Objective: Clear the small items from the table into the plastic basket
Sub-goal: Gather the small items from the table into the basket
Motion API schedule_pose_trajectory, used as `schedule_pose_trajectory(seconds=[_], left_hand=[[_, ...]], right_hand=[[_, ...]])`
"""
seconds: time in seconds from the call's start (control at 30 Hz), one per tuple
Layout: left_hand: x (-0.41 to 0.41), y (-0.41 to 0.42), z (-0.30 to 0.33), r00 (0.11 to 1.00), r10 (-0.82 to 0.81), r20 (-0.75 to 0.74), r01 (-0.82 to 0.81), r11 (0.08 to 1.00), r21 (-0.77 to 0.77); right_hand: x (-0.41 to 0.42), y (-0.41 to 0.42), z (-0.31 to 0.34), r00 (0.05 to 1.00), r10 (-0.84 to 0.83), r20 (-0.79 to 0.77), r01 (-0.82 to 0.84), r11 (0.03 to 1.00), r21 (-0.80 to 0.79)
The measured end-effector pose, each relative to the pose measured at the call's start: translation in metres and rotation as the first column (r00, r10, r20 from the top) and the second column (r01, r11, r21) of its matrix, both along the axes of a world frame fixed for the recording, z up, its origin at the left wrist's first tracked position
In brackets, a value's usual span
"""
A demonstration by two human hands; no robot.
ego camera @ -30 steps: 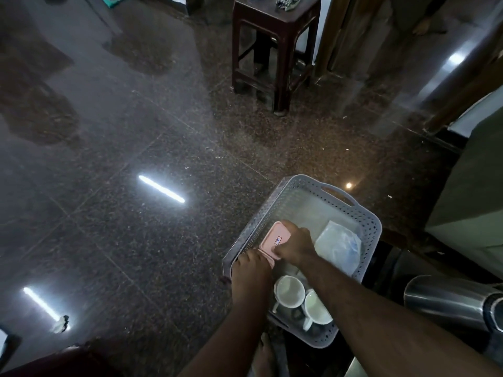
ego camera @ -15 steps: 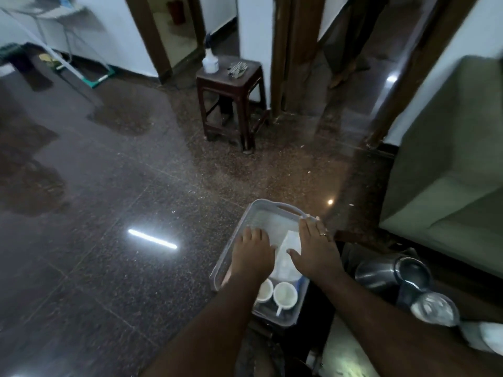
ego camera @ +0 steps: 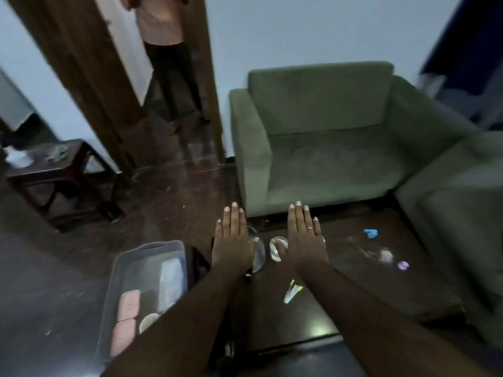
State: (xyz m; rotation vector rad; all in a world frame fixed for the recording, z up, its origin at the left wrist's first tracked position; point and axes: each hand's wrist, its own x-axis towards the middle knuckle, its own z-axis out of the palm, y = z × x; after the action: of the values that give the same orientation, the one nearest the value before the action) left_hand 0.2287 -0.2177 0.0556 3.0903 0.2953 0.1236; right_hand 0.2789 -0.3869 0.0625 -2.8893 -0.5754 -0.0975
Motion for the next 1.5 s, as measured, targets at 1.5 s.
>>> schedule_pose_trajectory(seconds=[1.5], left_hand=[[0.072, -0.170, -0.360, 0.806, 0.031, -0.592, -0.153, 0.976, -0.157]], right_hand=[[0.217, -0.313, -0.326, 0.922, -0.259, -0.287, 0.203, 0.956, -0.212]])
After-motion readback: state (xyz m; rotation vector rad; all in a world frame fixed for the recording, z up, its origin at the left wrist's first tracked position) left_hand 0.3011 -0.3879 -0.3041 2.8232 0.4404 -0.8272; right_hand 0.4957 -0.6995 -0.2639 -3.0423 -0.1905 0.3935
